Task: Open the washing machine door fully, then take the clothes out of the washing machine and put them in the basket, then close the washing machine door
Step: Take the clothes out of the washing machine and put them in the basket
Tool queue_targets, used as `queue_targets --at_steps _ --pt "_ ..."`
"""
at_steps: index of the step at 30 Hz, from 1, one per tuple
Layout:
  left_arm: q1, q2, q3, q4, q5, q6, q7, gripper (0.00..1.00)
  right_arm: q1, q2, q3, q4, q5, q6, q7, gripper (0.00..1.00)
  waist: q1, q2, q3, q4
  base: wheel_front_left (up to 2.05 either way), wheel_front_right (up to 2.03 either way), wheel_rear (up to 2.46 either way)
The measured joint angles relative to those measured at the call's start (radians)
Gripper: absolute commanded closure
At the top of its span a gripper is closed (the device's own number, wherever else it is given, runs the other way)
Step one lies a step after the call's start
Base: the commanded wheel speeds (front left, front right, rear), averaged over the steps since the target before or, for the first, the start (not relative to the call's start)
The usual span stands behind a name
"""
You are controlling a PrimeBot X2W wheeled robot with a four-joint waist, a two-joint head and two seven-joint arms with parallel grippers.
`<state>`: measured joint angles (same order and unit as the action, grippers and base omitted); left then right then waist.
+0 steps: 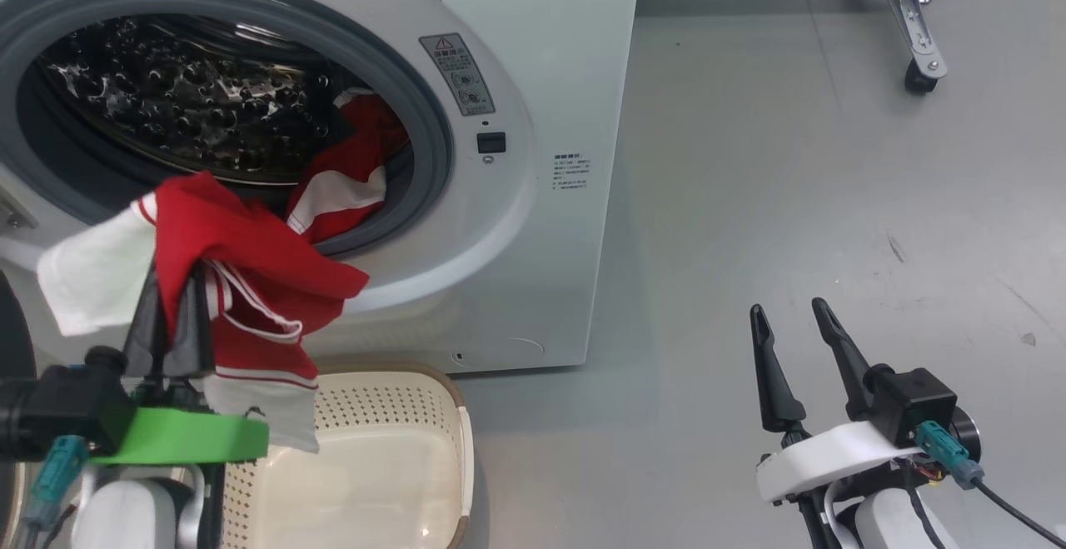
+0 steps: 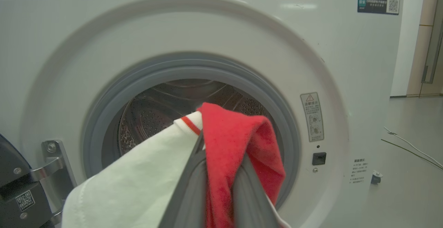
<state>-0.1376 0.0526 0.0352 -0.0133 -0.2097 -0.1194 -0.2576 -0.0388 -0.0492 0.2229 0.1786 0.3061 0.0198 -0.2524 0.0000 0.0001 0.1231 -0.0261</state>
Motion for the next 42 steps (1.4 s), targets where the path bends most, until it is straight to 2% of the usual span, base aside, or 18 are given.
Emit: queue_targets --at_steps 5,24,42 --pt "0.033 0.001 -0.037 0.088 0.002 0.0 0.012 1.0 -0.003 0.001 0.008 -0.001 -0.001 0.006 0.0 0.0 0.0 0.0 0.02 -0.005 0.0 0.0 0.0" --pt "0.033 0.038 -0.075 0.325 0.022 -0.001 0.099 1.0 -0.058 0.0 0.046 -0.021 -0.01 0.006 0.0 0.0 0.0 0.0 0.145 -0.054 0.0 0.0 0.0" --pt "-0.102 0.078 -0.1 0.529 0.049 -0.001 0.106 1.0 -0.126 0.0 0.077 -0.044 -0.009 -0.013 0.0 0.0 0.0 0.0 0.297 -0.125 0.0 0.0 0.0"
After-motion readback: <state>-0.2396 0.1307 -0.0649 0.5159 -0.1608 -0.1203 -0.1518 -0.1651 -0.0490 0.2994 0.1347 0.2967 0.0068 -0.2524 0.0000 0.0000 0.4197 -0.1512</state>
